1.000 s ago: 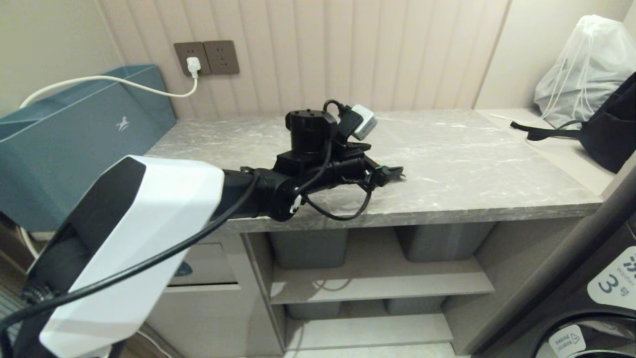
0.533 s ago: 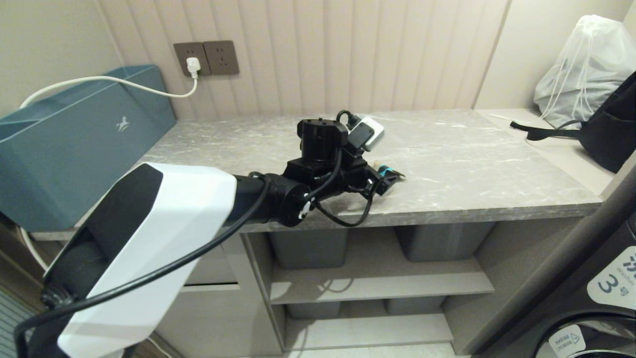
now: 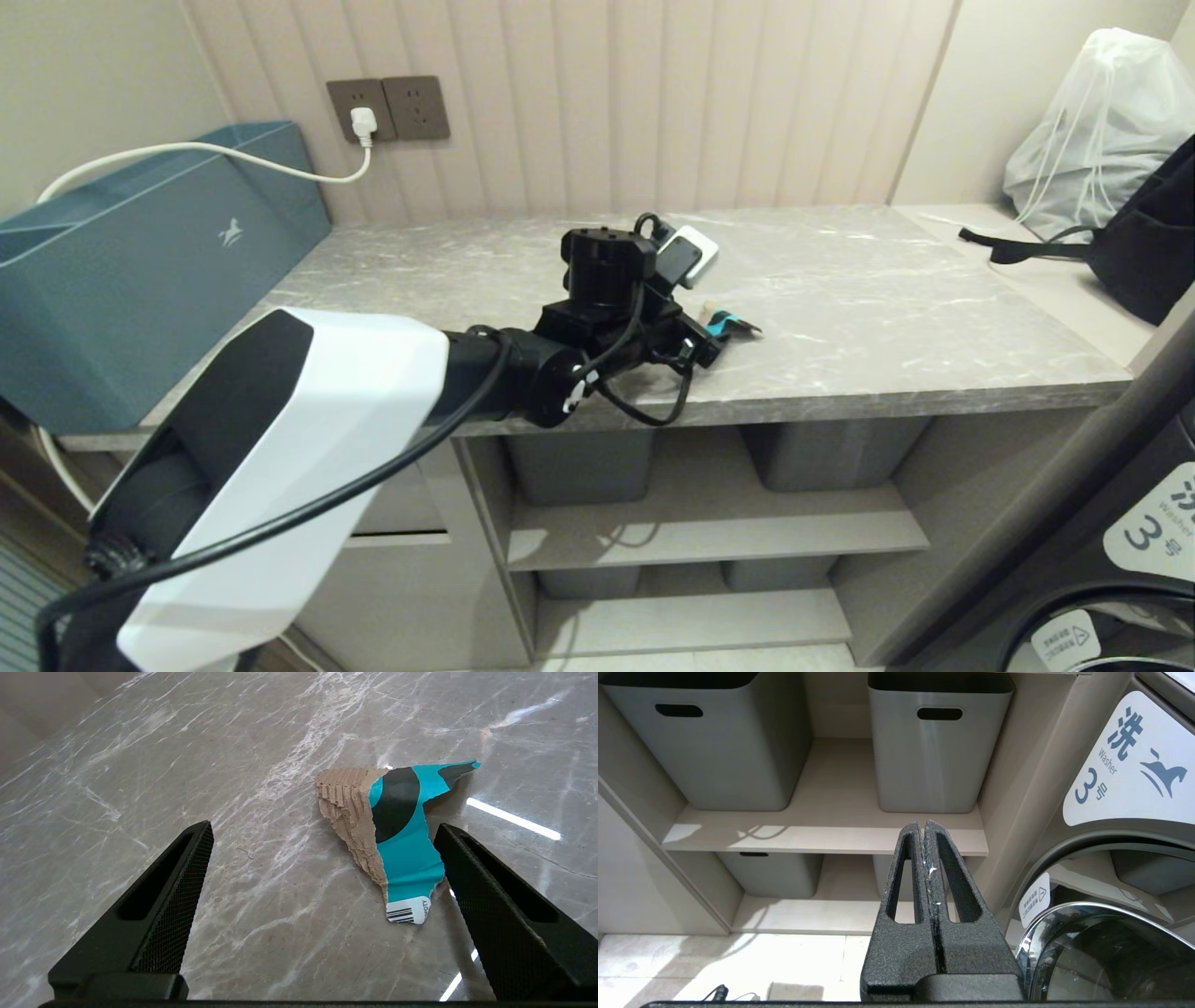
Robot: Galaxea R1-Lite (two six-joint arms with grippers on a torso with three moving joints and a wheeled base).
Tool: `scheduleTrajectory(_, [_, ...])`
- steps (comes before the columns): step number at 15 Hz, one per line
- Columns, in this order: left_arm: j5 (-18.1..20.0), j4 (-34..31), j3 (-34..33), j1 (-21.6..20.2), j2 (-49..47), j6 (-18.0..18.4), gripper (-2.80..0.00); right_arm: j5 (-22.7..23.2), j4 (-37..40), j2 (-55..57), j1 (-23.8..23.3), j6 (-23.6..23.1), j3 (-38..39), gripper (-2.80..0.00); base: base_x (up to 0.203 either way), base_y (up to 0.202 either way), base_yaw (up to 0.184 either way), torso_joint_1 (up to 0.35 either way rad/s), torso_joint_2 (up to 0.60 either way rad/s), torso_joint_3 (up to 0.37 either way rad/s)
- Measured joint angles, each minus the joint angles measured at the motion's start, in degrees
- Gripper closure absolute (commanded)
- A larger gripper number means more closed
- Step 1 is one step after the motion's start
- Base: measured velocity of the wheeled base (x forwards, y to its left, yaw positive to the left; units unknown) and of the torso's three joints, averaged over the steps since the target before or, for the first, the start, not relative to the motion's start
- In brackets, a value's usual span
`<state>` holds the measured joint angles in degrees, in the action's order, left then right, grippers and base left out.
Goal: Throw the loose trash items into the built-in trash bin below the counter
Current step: Pick up the garbage
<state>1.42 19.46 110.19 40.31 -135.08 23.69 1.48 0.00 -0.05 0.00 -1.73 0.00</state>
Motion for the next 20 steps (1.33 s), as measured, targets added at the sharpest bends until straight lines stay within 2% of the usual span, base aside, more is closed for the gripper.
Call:
scheduleTrajectory(4, [-3.0, 0.1, 0.2, 0.0, -0.4, -0.1, -2.80, 0.0, 0.0, 0.0, 0.0, 0.0, 0.0, 0.00, 0.000, 0.000, 0.000, 0.000, 0.00, 0.000])
scheduleTrajectory(7, [-6.6, 0.2, 0.2, -0.1, -0.5, -0.1, -2.80, 0.0, 0.0, 0.0, 0.0, 0.0, 0.0, 0.00, 0.000, 0.000, 0.000, 0.000, 0.00, 0.000])
scheduleTrajectory(12, [-6.9, 1.4, 0.5, -0.1, -0.7, -0.4, -2.80, 0.0, 0.0, 0.0, 0.0, 0.0, 0.0, 0.00, 0.000, 0.000, 0.000, 0.000, 0.00, 0.000])
scheduleTrajectory(14, [-6.5, 2.8, 0.5, 0.0, -1.0, -1.5, -2.80, 0.0, 0.0, 0.0, 0.0, 0.0, 0.0, 0.00, 0.000, 0.000, 0.000, 0.000, 0.00, 0.000])
scheduleTrajectory(17, [-3.6, 3.2, 0.5, 0.1, -1.5, -4.5, -2.80, 0.0, 0.0, 0.0, 0.0, 0.0, 0.0, 0.00, 0.000, 0.000, 0.000, 0.000, 0.00, 0.000])
scheduleTrajectory(20, [-3.9, 3.2, 0.6, 0.0, -1.8, -4.7, -2.80, 0.0, 0.0, 0.0, 0.0, 0.0, 0.0, 0.00, 0.000, 0.000, 0.000, 0.000, 0.00, 0.000])
